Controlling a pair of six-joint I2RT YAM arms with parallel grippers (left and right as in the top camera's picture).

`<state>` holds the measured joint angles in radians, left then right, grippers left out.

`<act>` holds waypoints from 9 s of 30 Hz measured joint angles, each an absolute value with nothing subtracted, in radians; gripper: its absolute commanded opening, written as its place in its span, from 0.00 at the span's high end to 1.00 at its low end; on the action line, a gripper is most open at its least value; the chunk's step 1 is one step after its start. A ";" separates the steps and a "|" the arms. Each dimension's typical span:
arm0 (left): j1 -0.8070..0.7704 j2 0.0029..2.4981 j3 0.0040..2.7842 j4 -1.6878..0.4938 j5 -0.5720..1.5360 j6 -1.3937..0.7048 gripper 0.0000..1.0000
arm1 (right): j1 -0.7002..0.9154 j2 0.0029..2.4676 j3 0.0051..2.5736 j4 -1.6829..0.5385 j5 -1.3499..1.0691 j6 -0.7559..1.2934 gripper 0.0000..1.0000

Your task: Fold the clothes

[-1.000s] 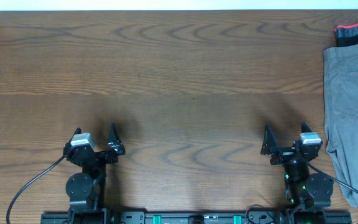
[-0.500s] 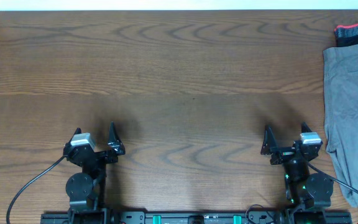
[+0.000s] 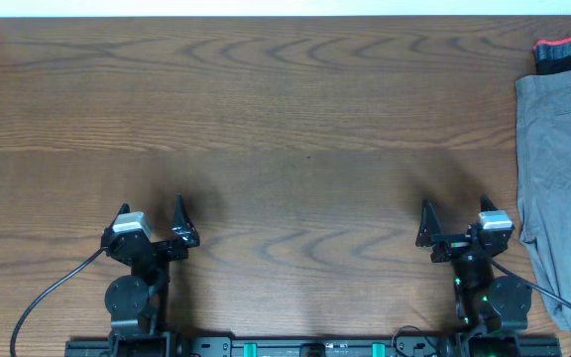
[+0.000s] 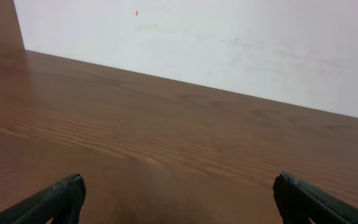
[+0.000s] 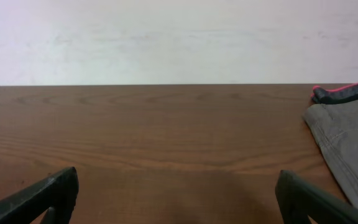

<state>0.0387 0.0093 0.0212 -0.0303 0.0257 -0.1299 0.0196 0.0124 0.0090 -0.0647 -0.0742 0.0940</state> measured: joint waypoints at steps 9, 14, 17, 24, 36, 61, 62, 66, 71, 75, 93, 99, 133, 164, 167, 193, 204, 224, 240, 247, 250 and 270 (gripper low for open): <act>0.039 0.009 0.021 -0.031 0.026 -0.130 0.02 | 0.020 0.012 0.007 0.081 -0.192 0.237 0.01; 0.039 0.009 0.021 -0.031 0.026 -0.130 0.02 | 0.020 0.012 0.007 0.136 -0.278 0.360 0.01; 0.039 0.009 0.021 -0.031 0.026 -0.130 0.02 | 0.020 0.012 0.007 0.225 -0.297 0.394 0.01; 0.039 0.009 0.022 -0.032 0.026 -0.130 0.02 | 0.020 0.013 0.022 0.414 -0.265 0.395 0.01; 0.039 0.009 0.022 -0.033 0.026 -0.130 0.02 | 0.020 0.450 0.457 0.209 -0.043 0.128 0.01; 0.039 0.009 0.023 -0.034 0.026 -0.130 0.02 | -0.245 1.810 1.548 -0.425 0.176 -0.054 0.04; 0.039 0.009 0.023 -0.034 0.026 -0.130 0.02 | -0.249 1.826 1.554 -0.407 0.176 -0.076 0.04; 0.039 0.009 0.023 -0.034 0.026 -0.130 0.02 | -0.258 1.899 1.560 -0.375 0.203 -0.153 0.05; 0.039 0.009 0.023 -0.034 0.026 -0.130 0.02 | -0.262 2.012 1.560 -0.343 0.236 -0.197 0.06; 0.039 0.009 0.023 -0.034 0.026 -0.130 0.02 | -0.275 2.078 1.560 -0.303 0.244 -0.213 0.07; 0.039 0.009 0.023 -0.034 0.026 -0.130 0.02 | -0.287 2.253 1.560 -0.154 0.315 -0.324 0.11; 0.039 0.009 0.023 -0.034 0.026 -0.130 0.02 | -0.294 2.287 1.570 -0.117 0.326 -0.327 0.11; 0.039 0.009 0.023 -0.034 0.026 -0.130 0.02 | -0.332 2.320 1.584 -0.078 0.345 -0.140 0.99; 0.039 0.009 0.023 -0.034 0.026 -0.130 0.02 | -0.223 2.160 1.584 -0.217 0.386 -0.127 0.99; 0.039 0.009 0.023 -0.034 0.026 -0.130 0.02 | -0.190 2.146 1.584 -0.237 0.385 -0.127 0.99; 0.039 0.009 0.023 -0.034 0.026 -0.130 0.02 | 0.234 2.132 1.584 -0.309 0.039 -0.015 0.99; 0.039 0.009 0.023 -0.034 0.026 -0.130 0.02 | 0.535 2.160 1.584 -0.218 -0.066 0.115 0.99; 0.039 0.009 0.023 -0.034 0.026 -0.130 0.02 | 0.865 2.226 1.585 -0.208 -0.190 0.297 0.99; 0.039 0.009 0.023 -0.034 0.026 -0.130 0.02 | 0.870 2.226 1.585 -0.255 -0.394 0.336 0.97; 0.039 0.009 0.023 -0.034 0.026 -0.130 0.02 | 0.882 2.226 1.585 -0.261 -0.462 0.386 0.83; 0.039 0.009 0.023 -0.034 0.026 -0.130 0.02 | 0.882 2.226 1.584 -0.264 -0.486 0.399 0.77; 0.039 0.009 0.023 -0.034 0.026 -0.130 0.02 | 0.695 1.989 1.586 -0.489 -0.090 0.356 0.26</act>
<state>0.0387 0.0093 0.0231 -0.0338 0.0257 -0.1299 0.6952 1.9888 1.5860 -0.4889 -0.0902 0.3557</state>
